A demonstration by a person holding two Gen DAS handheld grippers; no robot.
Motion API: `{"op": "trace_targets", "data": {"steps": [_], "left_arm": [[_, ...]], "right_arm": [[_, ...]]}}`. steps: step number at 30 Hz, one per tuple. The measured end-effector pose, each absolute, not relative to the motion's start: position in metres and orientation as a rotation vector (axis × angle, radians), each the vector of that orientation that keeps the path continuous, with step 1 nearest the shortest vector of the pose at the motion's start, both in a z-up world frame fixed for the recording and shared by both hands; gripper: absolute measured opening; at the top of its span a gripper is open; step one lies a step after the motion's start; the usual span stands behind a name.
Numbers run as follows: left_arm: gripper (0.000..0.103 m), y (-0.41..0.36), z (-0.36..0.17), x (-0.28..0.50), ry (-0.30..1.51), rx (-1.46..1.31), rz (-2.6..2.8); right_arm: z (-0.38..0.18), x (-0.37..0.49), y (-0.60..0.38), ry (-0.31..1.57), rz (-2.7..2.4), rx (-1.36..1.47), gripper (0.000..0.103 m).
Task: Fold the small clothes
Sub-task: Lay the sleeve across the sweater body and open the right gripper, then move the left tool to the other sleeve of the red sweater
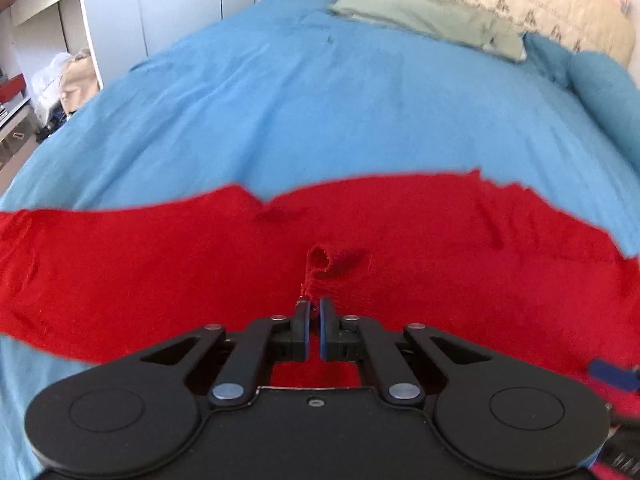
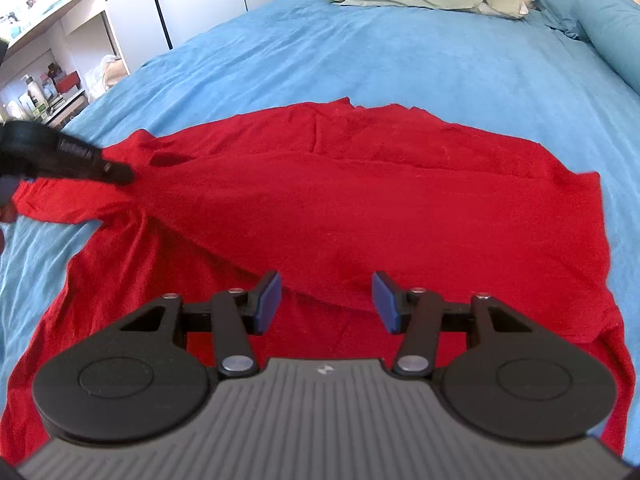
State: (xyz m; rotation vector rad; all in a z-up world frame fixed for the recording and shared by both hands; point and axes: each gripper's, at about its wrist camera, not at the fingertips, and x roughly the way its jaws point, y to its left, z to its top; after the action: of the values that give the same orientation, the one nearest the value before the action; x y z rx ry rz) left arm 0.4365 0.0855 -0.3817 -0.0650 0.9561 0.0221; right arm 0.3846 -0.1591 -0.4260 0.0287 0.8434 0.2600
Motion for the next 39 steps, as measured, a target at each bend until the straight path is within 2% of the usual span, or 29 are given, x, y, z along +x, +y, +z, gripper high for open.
{"op": "trace_targets", "data": {"steps": [3, 4, 5, 7, 8, 12, 14, 16, 22, 28, 33, 39], "left_arm": [[0.011, 0.086, -0.392, 0.435, 0.992, -0.062, 0.031], [0.031, 0.084, -0.390, 0.435, 0.984, -0.053, 0.038], [0.061, 0.081, -0.386, 0.435, 0.970, -0.045, 0.043], [0.082, 0.073, -0.371, 0.432, 0.900, -0.023, 0.044], [0.087, 0.069, -0.364, 0.430, 0.866, -0.013, 0.031], [0.093, 0.031, -0.336, 0.435, 0.811, -0.001, -0.115], [0.096, 0.002, -0.330, 0.444, 0.821, -0.003, -0.212], [0.096, -0.032, -0.328, 0.453, 0.833, -0.005, -0.291], [0.096, -0.139, -0.341, 0.477, 0.848, 0.029, -0.483], [0.096, -0.202, -0.371, 0.486, 0.947, -0.039, -0.618], [0.096, -0.237, -0.386, 0.489, 0.948, -0.004, -0.643], [0.096, -0.231, -0.392, 0.484, 0.985, -0.051, -0.630]], "right_arm": [[-0.428, 0.385, -0.162, 0.847, 0.255, 0.033, 0.066], [-0.428, 0.385, -0.163, 0.845, 0.251, 0.033, 0.066], [-0.427, 0.385, -0.165, 0.841, 0.248, 0.035, 0.066], [-0.427, 0.384, -0.169, 0.837, 0.241, 0.035, 0.066], [-0.425, 0.383, -0.172, 0.835, 0.235, 0.031, 0.066], [-0.418, 0.376, -0.190, 0.837, 0.191, 0.018, 0.070], [-0.412, 0.371, -0.204, 0.836, 0.124, 0.000, 0.087], [-0.406, 0.364, -0.220, 0.798, 0.035, -0.034, 0.097], [-0.416, 0.355, -0.267, 0.793, -0.128, -0.116, 0.097], [-0.443, 0.351, -0.296, 0.814, -0.156, -0.169, 0.095], [-0.460, 0.355, -0.314, 0.790, -0.216, -0.177, 0.094], [-0.467, 0.346, -0.343, 0.792, -0.264, -0.039, 0.095]]}}
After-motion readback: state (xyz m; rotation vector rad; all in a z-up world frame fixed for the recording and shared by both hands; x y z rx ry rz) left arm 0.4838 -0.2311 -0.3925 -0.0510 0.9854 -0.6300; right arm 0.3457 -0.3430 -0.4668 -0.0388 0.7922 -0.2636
